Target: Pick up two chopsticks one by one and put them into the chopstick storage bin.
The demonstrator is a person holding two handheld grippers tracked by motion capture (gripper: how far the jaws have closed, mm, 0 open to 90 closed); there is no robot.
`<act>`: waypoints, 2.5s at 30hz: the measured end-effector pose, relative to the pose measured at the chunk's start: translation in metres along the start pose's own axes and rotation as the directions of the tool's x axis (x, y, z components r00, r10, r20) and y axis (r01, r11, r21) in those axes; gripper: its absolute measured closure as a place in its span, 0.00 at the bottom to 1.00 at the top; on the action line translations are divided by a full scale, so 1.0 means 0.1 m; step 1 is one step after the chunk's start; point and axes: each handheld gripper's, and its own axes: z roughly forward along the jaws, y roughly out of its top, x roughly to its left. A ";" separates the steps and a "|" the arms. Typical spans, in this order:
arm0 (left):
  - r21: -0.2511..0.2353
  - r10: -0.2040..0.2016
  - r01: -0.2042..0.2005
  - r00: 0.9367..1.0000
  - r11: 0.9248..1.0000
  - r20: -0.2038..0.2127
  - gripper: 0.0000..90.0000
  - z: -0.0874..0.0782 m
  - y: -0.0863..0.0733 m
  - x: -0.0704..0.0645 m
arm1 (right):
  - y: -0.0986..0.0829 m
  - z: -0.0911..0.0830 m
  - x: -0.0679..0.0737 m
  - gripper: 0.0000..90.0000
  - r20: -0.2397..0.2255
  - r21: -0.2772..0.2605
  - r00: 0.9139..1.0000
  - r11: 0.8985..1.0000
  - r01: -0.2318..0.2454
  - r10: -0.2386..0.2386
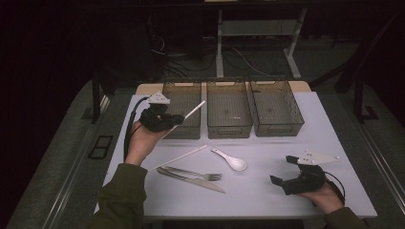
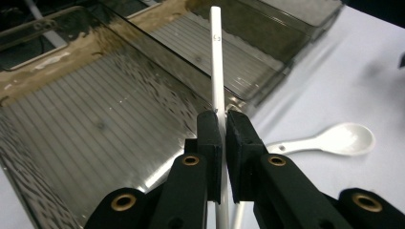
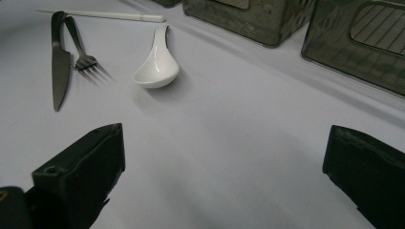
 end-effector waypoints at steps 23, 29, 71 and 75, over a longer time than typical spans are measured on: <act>-0.015 -0.040 0.039 0.995 0.999 -0.087 0.94 0.30 0.41 0.49 | 0.00 -0.02 0.00 0.01 -0.008 -0.013 1.000 1.000 -0.002 0.002; -0.024 -0.063 0.061 0.992 0.998 -0.112 0.94 0.42 0.46 0.63 | 0.00 -0.03 -0.01 0.01 -0.010 -0.015 1.000 1.000 -0.006 0.006; 0.153 -0.130 0.173 0.958 0.973 -0.254 0.91 1.17 0.40 0.88 | 0.00 -0.05 -0.02 0.01 -0.017 -0.032 1.000 0.999 -0.026 0.026; 0.136 -0.127 0.163 0.962 0.977 -0.242 0.88 1.15 0.41 0.86 | 0.00 -0.06 -0.02 0.01 -0.016 -0.033 1.000 0.999 -0.025 0.025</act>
